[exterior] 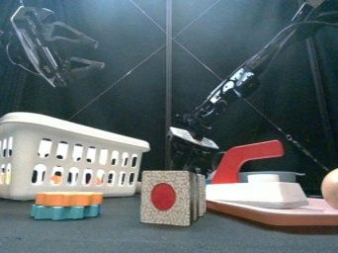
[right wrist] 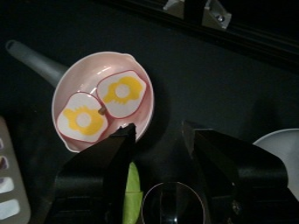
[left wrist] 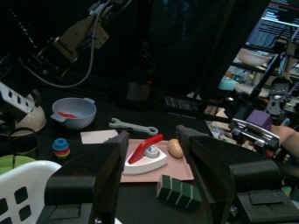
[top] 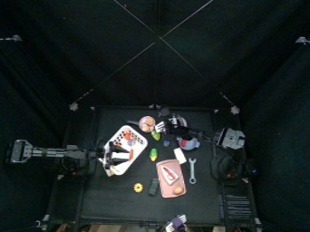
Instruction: Grab pan
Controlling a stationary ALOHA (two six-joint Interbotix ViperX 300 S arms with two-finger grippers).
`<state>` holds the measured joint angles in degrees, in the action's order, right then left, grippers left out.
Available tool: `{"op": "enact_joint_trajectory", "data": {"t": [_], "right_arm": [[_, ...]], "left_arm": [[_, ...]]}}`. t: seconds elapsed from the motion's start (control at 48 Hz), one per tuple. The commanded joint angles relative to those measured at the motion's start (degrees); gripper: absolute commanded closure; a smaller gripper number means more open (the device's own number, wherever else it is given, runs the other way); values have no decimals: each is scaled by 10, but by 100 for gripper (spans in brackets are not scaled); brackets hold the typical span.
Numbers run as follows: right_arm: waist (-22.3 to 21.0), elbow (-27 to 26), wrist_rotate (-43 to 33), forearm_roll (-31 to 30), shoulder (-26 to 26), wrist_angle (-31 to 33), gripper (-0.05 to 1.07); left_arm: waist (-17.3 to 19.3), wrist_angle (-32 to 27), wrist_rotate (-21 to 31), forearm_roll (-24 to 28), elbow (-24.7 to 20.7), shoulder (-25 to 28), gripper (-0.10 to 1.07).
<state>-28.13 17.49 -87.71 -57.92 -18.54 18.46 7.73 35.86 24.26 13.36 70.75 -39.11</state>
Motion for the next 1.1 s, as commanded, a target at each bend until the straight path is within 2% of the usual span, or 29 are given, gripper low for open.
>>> {"op": "enact_joint_trajectory", "data": {"t": [0.0, 0.625, 1.083], "right_arm": [[0, -21, 1, -1, 4, 0, 20], [-4, -72, 1, 2, -68, 0, 21], [-4, -69, 1, 5, -72, 11, 37]], "left_arm": [[1, 2, -1, 0, -7, 0, 12], [1, 2, -1, -1, -5, 0, 12], [1, 2, -1, 0, -6, 0, 12]]}}
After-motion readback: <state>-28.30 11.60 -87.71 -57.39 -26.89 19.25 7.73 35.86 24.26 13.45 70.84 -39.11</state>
